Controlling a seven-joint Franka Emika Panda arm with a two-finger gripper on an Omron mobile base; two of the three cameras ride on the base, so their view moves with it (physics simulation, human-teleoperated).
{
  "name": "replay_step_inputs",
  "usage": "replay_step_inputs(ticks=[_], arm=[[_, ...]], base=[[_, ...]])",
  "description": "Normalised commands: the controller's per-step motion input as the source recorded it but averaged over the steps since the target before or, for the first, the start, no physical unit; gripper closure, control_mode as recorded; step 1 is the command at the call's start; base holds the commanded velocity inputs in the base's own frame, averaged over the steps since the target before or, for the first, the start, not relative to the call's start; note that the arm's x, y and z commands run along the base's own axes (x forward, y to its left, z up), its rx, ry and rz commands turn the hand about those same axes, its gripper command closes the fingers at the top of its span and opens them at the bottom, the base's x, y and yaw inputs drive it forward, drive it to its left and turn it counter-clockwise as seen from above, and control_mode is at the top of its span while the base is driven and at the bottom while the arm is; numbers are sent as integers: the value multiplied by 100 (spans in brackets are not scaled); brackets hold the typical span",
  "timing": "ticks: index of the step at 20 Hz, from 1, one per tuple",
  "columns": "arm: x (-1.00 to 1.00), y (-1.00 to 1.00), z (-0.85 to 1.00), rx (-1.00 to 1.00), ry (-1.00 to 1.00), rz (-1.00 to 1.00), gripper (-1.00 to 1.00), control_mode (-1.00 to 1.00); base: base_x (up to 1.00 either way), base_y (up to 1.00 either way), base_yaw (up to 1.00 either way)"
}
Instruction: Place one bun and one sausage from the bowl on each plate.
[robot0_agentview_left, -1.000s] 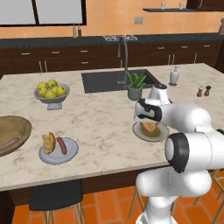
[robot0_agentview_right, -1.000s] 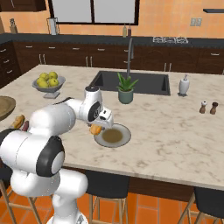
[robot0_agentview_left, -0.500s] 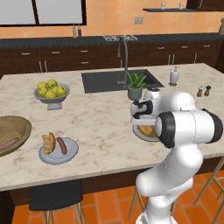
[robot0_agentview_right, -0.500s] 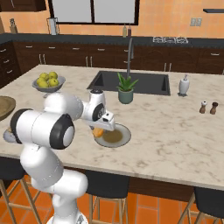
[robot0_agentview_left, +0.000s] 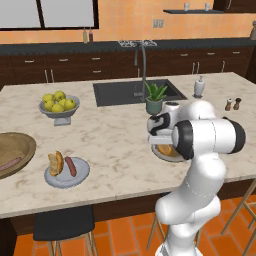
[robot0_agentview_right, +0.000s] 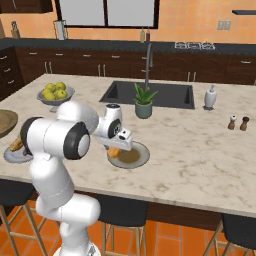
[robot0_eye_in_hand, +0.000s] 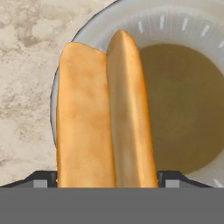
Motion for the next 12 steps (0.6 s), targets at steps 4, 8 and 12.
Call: replay_step_inputs(ticks=[4, 8, 12], arm=[[26, -2, -39, 0, 0, 0, 100, -100], [2, -1, -7, 0, 0, 0, 100, -100], [0, 0, 0, 0, 0, 0, -100, -100]], base=[[0, 0, 0], [0, 0, 0], [0, 0, 0]])
